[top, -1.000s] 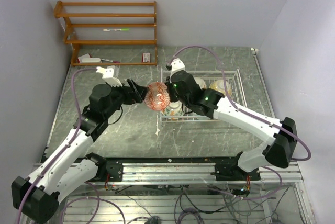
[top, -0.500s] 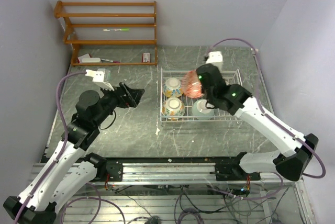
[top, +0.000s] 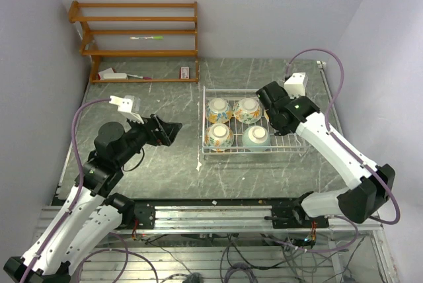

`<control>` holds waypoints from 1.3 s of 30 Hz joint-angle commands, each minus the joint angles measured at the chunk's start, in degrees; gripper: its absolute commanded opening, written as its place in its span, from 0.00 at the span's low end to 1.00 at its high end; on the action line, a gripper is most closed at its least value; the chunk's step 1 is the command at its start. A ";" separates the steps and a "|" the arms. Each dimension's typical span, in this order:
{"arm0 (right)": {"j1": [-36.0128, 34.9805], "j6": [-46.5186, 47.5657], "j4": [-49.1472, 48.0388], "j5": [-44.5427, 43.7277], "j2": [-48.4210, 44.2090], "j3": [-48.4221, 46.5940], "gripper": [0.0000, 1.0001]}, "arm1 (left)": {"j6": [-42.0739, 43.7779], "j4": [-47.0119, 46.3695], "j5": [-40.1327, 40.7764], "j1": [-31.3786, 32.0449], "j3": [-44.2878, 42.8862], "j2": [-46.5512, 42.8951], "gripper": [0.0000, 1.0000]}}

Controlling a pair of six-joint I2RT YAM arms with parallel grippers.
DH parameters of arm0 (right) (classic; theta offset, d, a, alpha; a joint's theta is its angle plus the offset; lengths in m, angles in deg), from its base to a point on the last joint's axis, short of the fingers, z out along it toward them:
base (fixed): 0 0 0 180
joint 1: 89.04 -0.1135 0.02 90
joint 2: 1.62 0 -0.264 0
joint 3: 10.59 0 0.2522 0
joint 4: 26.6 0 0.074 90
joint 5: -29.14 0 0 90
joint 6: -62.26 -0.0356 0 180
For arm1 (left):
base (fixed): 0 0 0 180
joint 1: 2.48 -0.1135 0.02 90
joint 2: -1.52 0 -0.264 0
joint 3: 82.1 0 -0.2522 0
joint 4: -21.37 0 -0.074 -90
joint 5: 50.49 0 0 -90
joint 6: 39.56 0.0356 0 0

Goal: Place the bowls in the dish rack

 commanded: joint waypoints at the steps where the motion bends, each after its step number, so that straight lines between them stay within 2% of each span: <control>1: 1.28 -7.13 7.80 -7.82 2.48 0.43 0.00 | -0.67 0.26 -2.56 0.05 1.43 -2.06 0.99; 10: 1.59 -12.91 15.84 -11.69 12.90 -2.30 0.00 | -0.98 1.53 -1.74 0.05 1.66 -5.65 0.99; 19: 2.00 -13.26 14.58 -11.77 14.55 -0.53 0.00 | -1.20 1.67 -2.49 0.05 1.97 -5.72 0.99; 39: 4.48 -24.63 16.12 -16.15 25.93 3.18 0.00 | -1.73 0.91 -3.74 0.13 2.72 -4.52 0.98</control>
